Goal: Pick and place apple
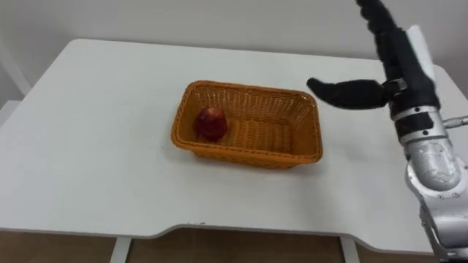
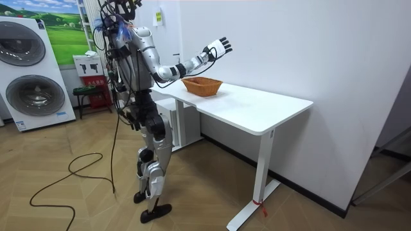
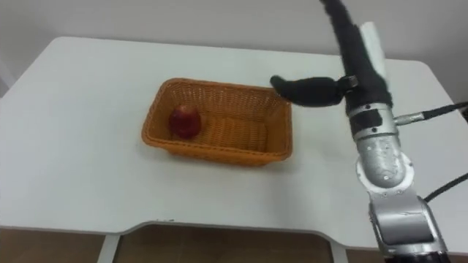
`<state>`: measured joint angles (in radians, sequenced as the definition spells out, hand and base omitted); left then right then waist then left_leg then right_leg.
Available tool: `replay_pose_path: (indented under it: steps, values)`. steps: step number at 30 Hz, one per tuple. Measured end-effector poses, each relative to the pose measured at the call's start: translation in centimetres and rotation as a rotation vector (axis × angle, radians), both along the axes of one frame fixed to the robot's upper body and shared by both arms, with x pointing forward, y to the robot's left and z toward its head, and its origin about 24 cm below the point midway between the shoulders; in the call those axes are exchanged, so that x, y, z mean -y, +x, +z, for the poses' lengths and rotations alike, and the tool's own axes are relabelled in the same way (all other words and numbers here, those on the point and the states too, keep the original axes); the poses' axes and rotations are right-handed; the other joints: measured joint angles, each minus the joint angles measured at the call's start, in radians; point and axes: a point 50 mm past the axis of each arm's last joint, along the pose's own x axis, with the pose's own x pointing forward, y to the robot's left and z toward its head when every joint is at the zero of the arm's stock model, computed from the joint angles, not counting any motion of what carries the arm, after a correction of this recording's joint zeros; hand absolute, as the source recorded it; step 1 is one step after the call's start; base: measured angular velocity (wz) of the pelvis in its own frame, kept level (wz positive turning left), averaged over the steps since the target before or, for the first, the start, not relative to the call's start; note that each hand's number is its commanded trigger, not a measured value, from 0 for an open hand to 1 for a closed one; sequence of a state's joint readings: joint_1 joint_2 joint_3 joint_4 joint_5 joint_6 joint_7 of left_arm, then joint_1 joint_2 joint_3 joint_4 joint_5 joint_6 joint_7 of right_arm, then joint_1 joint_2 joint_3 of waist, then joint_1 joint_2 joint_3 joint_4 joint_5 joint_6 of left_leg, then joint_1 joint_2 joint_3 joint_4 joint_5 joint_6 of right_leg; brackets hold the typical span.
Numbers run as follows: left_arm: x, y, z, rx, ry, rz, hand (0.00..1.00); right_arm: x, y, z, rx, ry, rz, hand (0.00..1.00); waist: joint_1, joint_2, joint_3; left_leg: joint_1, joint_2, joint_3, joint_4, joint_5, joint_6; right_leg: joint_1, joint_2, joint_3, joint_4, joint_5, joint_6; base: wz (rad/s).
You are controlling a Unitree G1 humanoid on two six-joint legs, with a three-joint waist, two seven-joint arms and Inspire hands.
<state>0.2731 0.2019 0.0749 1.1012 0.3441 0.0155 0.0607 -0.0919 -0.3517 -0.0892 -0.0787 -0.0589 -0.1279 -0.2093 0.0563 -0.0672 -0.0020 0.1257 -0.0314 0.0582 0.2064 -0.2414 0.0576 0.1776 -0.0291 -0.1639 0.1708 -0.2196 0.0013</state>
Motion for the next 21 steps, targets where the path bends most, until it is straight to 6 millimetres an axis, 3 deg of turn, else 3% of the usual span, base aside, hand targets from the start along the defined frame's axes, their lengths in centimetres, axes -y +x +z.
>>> replay_pose_path:
  steps: [3,7,12,14,16,21]
  values:
    - [-0.3,-0.5,0.1,0.011,0.016,0.029,0.0,2.3,-0.9,1.4,0.113,0.033,-0.163,0.0,-0.01,0.0,-0.0009,0.008,0.001,0.02,0.0,0.0,0.0,-0.003,0.003,0.013,0.0,0.0,0.0,-0.12]
    - [-0.6,-1.4,0.3,-0.001,0.035,0.05,0.0,4.8,-2.5,3.3,0.274,0.125,-0.341,0.0,-0.053,-0.002,-0.0022,0.007,0.001,0.021,-0.003,0.0,0.0,-0.003,0.003,0.021,-0.001,0.0,0.0,-0.05]
    - [-0.9,-2.7,0.4,-0.015,0.06,0.089,0.0,8.9,-5.4,3.3,0.39,0.226,-0.638,0.0,-0.09,-0.007,-0.0024,0.004,0.002,0.023,-0.002,0.0,0.0,-0.004,0.006,0.022,-0.001,0.0,0.0,-0.01]
    - [-0.9,-3.1,0.5,-0.017,0.062,0.093,0.0,10.4,-6.5,2.5,0.4,0.271,-0.749,0.0,-0.105,-0.008,-0.004,0.003,0.003,0.022,-0.004,-0.001,0.0,-0.009,0.005,0.016,0.001,0.0,0.0,0.0]
    - [-1.0,-3.3,0.6,-0.012,0.069,0.133,0.0,13.1,-8.6,0.4,0.351,0.349,-0.926,0.0,-0.115,-0.008,-0.0088,-0.007,0.003,0.022,-0.001,-0.001,0.0,-0.02,0.005,0.019,0.007,0.0,0.0,0.0]
    - [-0.9,-3.2,0.5,-0.024,0.068,0.165,0.0,16.1,-11.6,-4.8,0.193,0.496,-1.217,0.0,-0.138,0.0,-0.0061,-0.021,0.004,0.038,-0.003,0.0,0.002,-0.043,0.005,0.035,0.019,0.002,0.0,-0.1]
